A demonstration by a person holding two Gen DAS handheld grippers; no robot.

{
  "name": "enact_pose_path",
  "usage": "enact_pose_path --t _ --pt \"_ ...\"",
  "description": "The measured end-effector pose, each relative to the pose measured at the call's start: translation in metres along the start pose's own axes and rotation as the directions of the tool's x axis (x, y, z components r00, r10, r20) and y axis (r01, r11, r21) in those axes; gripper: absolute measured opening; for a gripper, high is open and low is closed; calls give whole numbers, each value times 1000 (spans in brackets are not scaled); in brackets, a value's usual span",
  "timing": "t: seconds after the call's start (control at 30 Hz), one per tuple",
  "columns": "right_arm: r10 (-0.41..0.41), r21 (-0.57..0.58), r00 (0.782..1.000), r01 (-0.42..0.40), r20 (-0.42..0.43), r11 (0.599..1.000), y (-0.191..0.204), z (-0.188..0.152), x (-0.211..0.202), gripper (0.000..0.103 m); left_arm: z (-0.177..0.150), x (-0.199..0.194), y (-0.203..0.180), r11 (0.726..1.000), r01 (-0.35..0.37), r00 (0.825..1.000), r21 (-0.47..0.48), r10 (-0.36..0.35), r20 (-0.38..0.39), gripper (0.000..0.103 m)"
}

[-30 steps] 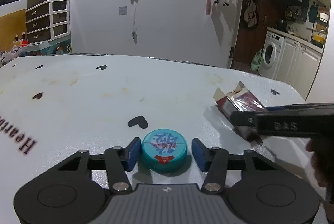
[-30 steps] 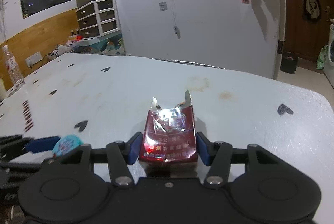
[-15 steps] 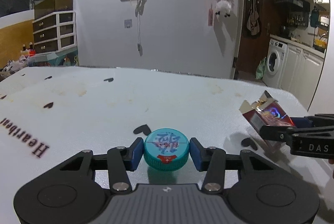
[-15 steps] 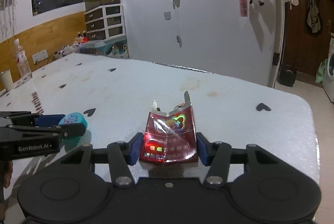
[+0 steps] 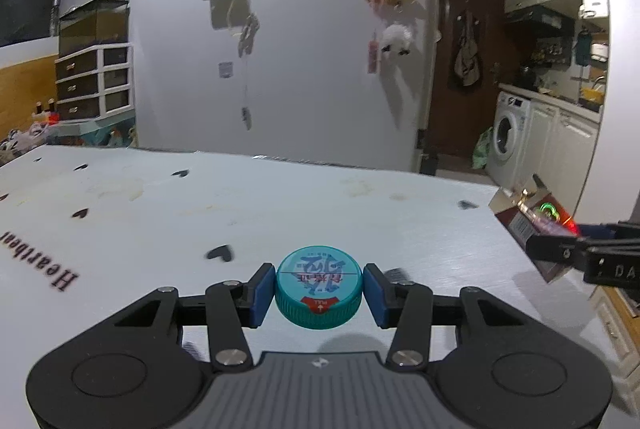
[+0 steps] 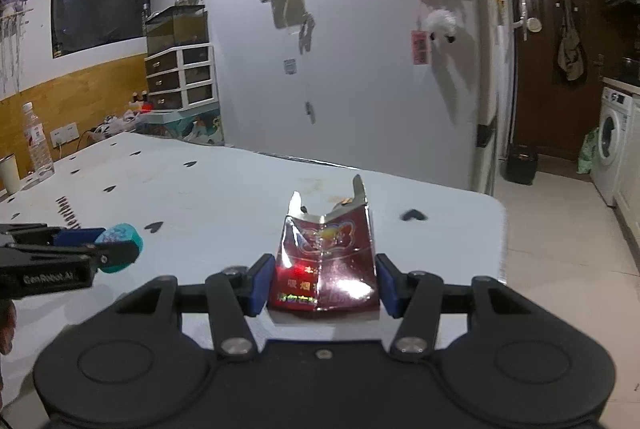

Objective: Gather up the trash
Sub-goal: 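Carry the teal tin and red wrapper with both tools over the bin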

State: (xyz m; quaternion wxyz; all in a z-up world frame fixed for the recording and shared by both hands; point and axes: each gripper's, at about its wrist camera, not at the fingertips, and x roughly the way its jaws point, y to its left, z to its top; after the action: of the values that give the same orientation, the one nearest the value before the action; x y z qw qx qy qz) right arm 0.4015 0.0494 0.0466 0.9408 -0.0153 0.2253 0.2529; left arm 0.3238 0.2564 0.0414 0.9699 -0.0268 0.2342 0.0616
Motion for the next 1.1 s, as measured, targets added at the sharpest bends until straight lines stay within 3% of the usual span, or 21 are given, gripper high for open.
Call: enact_pose_path --t 0.7,1.1 --pt "-149 72 988 146 41 987 -108 -50 -141 55 -27 -36 -148 986 157 988 50 -157 6 49" --pt "-221 116 975 217 27 969 -166 -87 -197 55 -43 -48 -223 969 229 973 91 -229 -9 49"
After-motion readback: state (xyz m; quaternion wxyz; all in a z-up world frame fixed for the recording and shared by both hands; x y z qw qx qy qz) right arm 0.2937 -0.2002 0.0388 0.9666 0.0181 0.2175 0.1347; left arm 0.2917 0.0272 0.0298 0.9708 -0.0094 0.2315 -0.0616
